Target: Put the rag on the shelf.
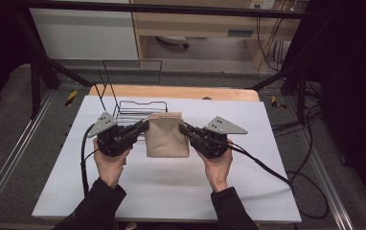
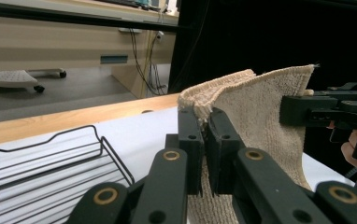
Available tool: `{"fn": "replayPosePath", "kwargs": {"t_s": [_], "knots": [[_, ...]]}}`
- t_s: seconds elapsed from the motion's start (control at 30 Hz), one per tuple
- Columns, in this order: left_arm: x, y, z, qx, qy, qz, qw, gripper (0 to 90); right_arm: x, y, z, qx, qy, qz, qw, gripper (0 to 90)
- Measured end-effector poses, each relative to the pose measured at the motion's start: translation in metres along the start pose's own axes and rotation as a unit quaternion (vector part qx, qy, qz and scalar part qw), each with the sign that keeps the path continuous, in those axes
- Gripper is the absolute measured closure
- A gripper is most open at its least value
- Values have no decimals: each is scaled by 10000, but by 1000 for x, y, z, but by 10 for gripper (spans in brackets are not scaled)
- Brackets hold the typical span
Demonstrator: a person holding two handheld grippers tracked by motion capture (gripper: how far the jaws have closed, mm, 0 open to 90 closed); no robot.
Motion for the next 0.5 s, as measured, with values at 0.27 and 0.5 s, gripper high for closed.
{"fn": "replayPosePath", "kwargs": {"t_s": [0.27, 0.5], "knots": [[-14, -8, -9, -122, 82, 199, 9997, 848, -19, 11, -8, -12, -86, 193, 9998, 846], [-26, -14, -17, -203, 128, 344, 9991, 848, -33, 19, -14, -19, -129, 346, 9993, 847]]}}
Point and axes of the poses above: each handheld gripper's, and its own axes: y roughly forward along the jaws, x roughly out of its underside, z roughly to its right, the point moved 10 cm from there along y, roughly forward along the jaws, and after that the axes turned 4 degrees about x, right-handed, at the moved point
